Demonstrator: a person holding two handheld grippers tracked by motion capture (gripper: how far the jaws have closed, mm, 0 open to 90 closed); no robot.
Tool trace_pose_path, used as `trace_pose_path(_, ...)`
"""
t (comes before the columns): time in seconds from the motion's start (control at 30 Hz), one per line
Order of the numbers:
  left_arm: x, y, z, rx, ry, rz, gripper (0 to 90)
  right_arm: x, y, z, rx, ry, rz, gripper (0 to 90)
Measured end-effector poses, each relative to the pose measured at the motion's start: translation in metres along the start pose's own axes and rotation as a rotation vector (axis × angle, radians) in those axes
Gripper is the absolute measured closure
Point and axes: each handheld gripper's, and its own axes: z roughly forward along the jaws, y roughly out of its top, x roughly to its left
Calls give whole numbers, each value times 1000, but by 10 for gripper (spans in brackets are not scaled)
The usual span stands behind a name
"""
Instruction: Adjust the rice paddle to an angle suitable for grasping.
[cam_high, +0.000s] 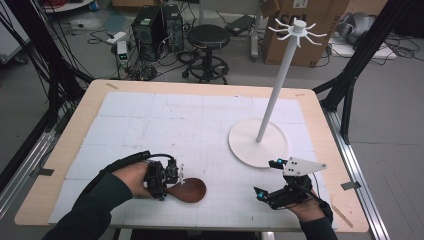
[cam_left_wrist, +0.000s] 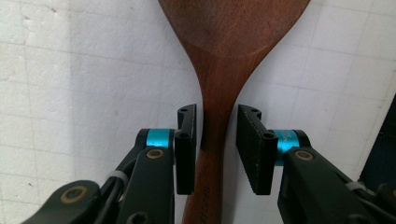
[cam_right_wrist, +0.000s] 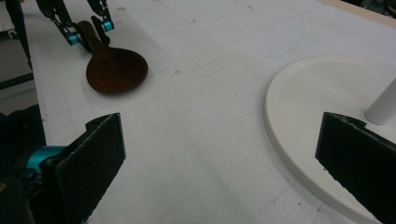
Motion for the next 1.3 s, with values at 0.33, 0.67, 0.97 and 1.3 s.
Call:
trace_pose_path(0.33,0,3,3,16,-2,0,710,-1,0,1,3,3,-1,3)
trace_pose_path(0.67,1,3,4,9,-21,-4,752,-1,-2,2,13,9,3,3)
trace_pose_path(0.97,-1,2,3,4,-10,-8,772,0,-2,5,21,19,-3,3)
trace_pose_path(1.3,0,3,3,-29,-19,8,775,-2,-3,2,16,12,3,3)
